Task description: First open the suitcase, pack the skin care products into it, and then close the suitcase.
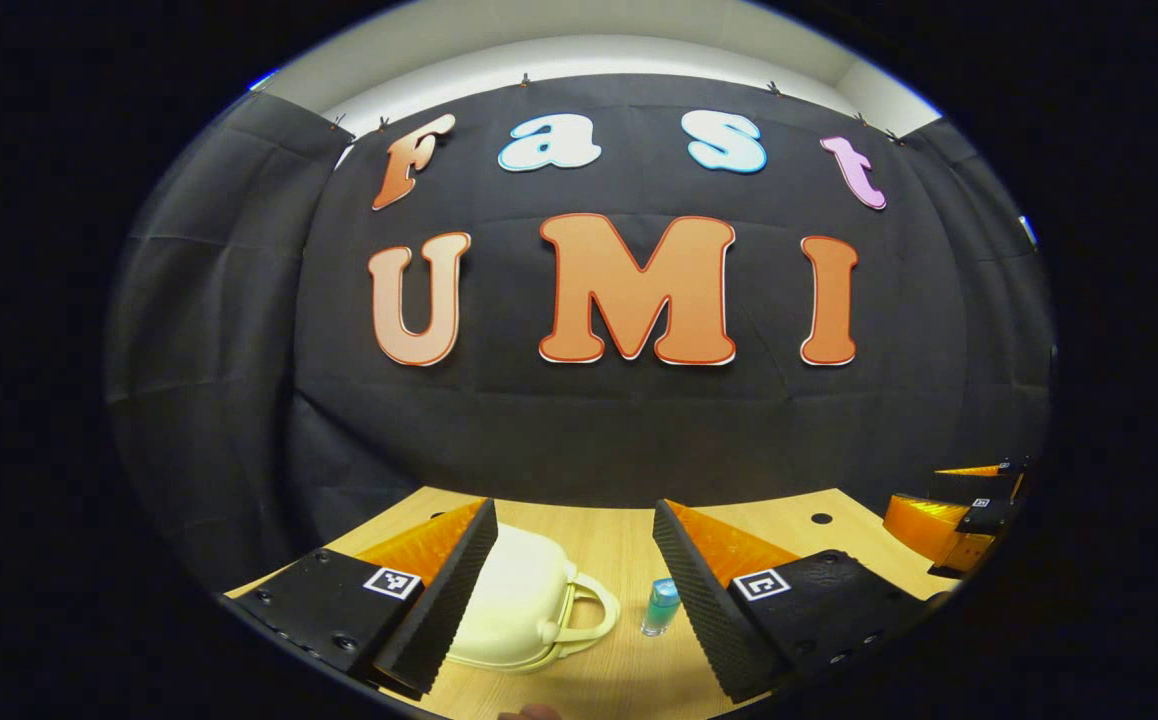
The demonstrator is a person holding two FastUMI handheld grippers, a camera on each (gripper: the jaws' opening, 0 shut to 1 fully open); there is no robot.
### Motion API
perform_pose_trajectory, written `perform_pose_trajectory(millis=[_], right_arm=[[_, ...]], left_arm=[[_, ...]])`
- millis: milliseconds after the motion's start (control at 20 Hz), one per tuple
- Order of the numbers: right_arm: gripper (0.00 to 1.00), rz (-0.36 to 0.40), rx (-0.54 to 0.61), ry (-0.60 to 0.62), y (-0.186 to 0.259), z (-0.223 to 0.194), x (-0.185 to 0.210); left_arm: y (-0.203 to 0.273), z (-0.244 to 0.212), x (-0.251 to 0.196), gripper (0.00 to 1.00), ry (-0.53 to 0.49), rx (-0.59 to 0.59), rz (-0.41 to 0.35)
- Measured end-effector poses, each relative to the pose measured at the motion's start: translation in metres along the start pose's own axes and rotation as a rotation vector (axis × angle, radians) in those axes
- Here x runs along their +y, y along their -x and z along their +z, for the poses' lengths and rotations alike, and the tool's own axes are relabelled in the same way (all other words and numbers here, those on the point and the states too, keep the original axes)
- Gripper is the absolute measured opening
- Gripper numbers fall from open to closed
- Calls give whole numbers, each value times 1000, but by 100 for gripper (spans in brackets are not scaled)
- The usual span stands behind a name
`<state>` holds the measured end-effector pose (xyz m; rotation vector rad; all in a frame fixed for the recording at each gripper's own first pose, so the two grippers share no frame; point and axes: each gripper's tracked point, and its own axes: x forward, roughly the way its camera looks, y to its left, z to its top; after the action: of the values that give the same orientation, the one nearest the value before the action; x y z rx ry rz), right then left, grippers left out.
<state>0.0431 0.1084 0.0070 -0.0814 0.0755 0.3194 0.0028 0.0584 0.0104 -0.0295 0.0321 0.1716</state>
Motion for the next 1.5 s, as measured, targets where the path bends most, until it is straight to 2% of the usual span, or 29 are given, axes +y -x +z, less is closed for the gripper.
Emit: perform_pose_trajectory(millis=[150, 300, 450, 600, 850, 950, 1100, 1150, 1250, 1400, 1500], right_arm=[[95, -37, 7, -4, -9, -5, 1], [95, -112, 28, -17, -12, -13, 3], [95, -172, 0, -22, -3, -14, 2], [95, -230, 42, -6, 12, -29, -8], [95, -300, 88, -33, 28, -48, -34], [95, -319, 96, -56, 33, -53, -44], [95, -346, 117, -65, 37, -64, -60], [95, -352, 128, -70, 39, -68, -64], [95, -361, 152, -83, 45, -82, -74], [95, -383, 177, -106, 51, -93, -89], [95, -396, 178, -117, 54, -95, -98]], left_arm=[[-5, -10, 5, 97, -16, 14, -15], [-14, -18, 17, 96, -88, 22, -62], [-19, -34, 25, 96, -126, 25, -107], [-20, -60, 24, 96, -196, 72, -140], [-18, -101, 3, 98, -433, 104, -206], [-19, -121, -1, 98, -518, 137, -209], [-24, -149, -5, 95, -710, 193, -219], [-26, -160, -8, 98, -776, 211, -227], [-22, -182, -14, 98, -885, 233, -278], [-29, -204, -26, 98, -1006, 264, -347], [-35, -213, -24, 98, -1067, 293, -338]])
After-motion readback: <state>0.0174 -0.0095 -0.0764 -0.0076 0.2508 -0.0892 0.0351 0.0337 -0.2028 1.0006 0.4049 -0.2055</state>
